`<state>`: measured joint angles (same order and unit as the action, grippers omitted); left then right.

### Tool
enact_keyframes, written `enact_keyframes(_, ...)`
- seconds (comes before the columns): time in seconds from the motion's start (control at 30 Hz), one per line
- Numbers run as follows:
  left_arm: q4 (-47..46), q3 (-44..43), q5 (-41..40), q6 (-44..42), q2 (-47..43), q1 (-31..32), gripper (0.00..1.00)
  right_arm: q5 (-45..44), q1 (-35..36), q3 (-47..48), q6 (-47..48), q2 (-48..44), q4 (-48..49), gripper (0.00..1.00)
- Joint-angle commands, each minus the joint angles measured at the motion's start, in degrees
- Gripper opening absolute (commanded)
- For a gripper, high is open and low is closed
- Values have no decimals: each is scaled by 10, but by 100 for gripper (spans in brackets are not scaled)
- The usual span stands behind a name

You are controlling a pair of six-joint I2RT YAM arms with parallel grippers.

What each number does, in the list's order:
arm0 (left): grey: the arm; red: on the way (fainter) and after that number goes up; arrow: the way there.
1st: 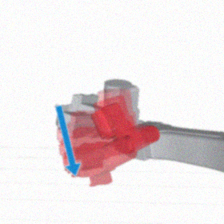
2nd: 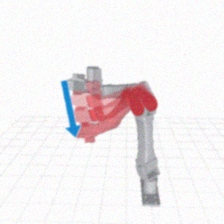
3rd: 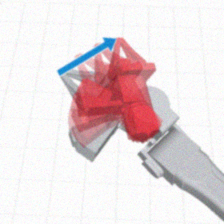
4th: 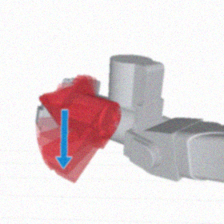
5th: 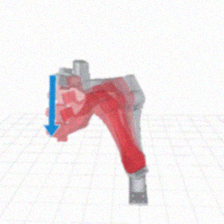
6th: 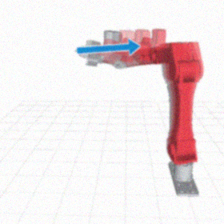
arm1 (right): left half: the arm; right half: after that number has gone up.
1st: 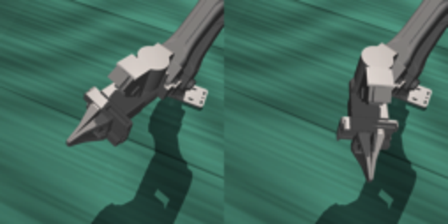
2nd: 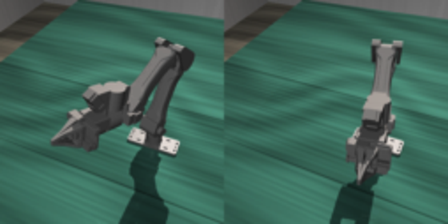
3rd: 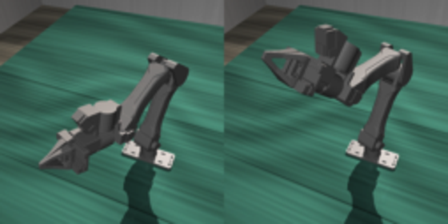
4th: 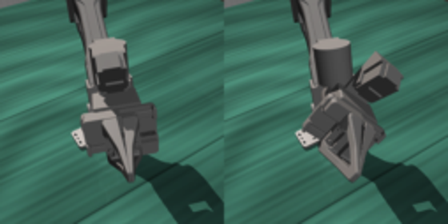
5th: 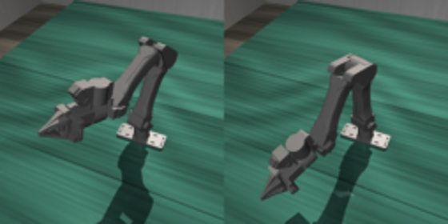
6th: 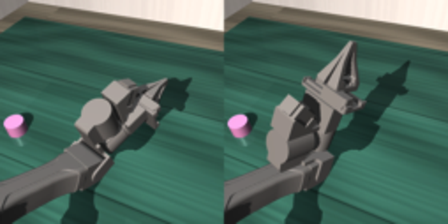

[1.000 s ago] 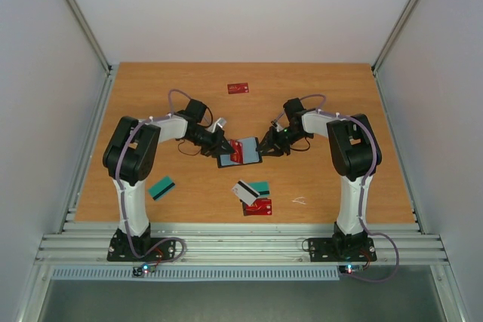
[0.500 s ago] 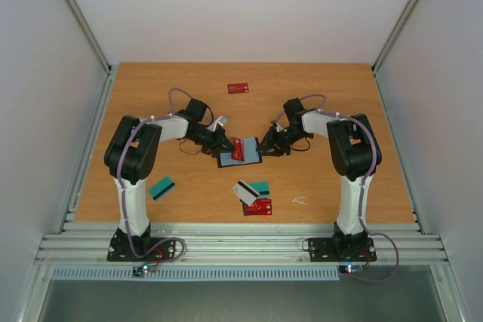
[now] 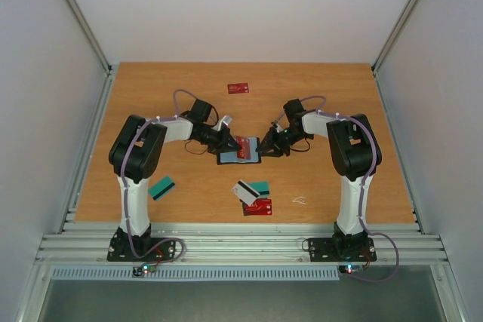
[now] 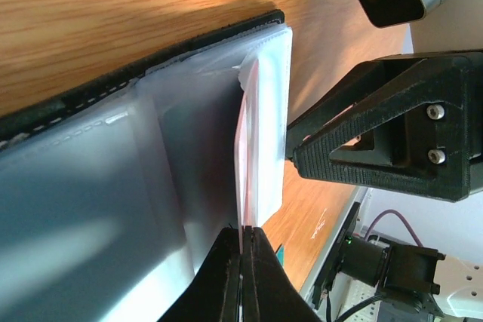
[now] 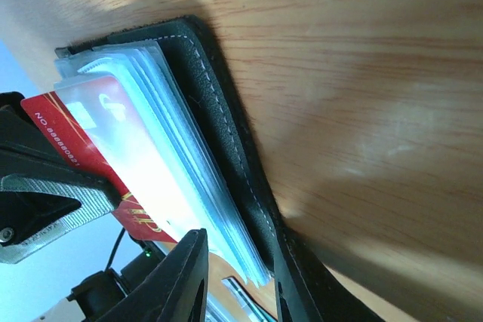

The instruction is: Put the credit cards into the card holder

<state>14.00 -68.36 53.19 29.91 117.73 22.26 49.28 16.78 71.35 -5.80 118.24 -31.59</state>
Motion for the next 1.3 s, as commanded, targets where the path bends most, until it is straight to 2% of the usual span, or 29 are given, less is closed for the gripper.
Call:
enact_keyframes(0.0, -35, 2, -4, 14, 20, 9, 0, 1, 10, -16, -15, 0, 9, 27)
enact_keyframes(0.97, -24, -32, 2, 23, 47, 38, 0, 9, 21, -18, -23, -9, 16, 26)
enact_keyframes(1.07, 9, -43, -12, 17, 39, 39, 5, 6, 21, -19, -19, -10, 11, 26)
enact_keyframes(1.27, 127, -83, -50, -34, 16, 39, 23, -1, 21, -14, -11, -16, -4, 27)
